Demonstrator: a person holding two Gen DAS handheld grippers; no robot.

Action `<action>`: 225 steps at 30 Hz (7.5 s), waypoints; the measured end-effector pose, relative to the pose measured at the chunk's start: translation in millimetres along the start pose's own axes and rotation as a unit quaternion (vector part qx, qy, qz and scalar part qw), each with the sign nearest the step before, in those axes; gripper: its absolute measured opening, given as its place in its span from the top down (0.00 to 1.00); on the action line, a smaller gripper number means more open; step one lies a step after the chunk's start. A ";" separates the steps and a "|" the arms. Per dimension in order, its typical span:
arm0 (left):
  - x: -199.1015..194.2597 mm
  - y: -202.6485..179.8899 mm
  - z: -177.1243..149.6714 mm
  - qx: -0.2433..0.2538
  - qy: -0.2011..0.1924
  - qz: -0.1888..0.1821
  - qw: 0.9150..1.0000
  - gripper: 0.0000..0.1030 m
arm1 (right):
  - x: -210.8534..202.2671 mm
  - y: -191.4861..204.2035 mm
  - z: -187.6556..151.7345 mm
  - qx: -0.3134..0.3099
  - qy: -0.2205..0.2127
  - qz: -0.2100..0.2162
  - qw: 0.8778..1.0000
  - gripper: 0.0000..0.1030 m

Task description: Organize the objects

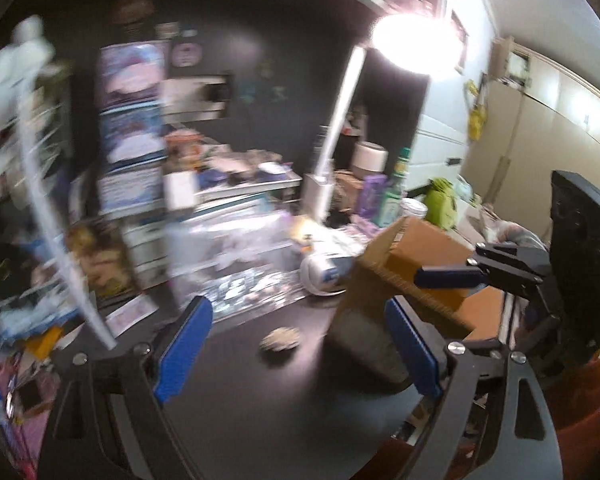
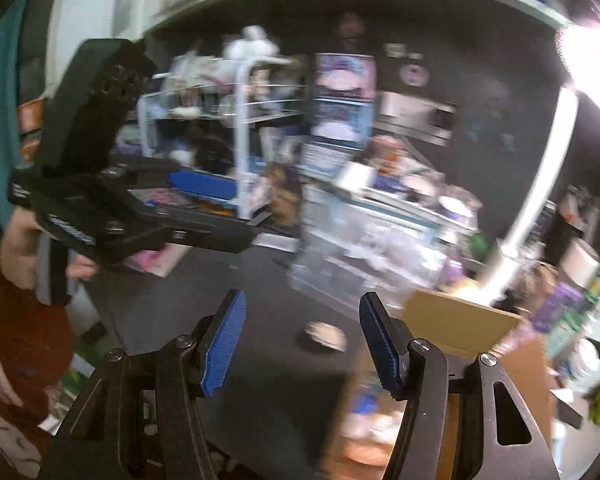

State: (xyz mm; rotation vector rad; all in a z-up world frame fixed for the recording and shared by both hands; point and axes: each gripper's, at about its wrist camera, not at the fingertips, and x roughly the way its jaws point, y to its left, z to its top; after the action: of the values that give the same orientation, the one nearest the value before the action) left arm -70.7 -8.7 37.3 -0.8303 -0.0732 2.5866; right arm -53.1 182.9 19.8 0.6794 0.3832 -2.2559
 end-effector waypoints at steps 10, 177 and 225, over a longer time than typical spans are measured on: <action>-1.1 78.9 -84.8 -0.067 0.021 0.041 0.997 0.16 | 113.2 51.3 -31.4 0.063 0.101 0.036 0.992 0.46; 11.9 -65.9 -15.1 -0.060 -0.051 0.161 0.984 0.01 | -33.1 -78.2 -50.4 0.071 -0.075 -0.009 0.995 0.01; 19.1 -57.8 -16.0 -0.061 -0.040 0.163 0.984 0.01 | -35.4 -71.6 -46.1 0.109 -0.076 -0.024 0.991 0.01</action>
State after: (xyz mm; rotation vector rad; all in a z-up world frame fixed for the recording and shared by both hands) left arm -53.9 50.5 23.8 -0.8410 -0.1300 2.9500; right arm -67.9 273.0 7.3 0.6063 0.0805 -2.3995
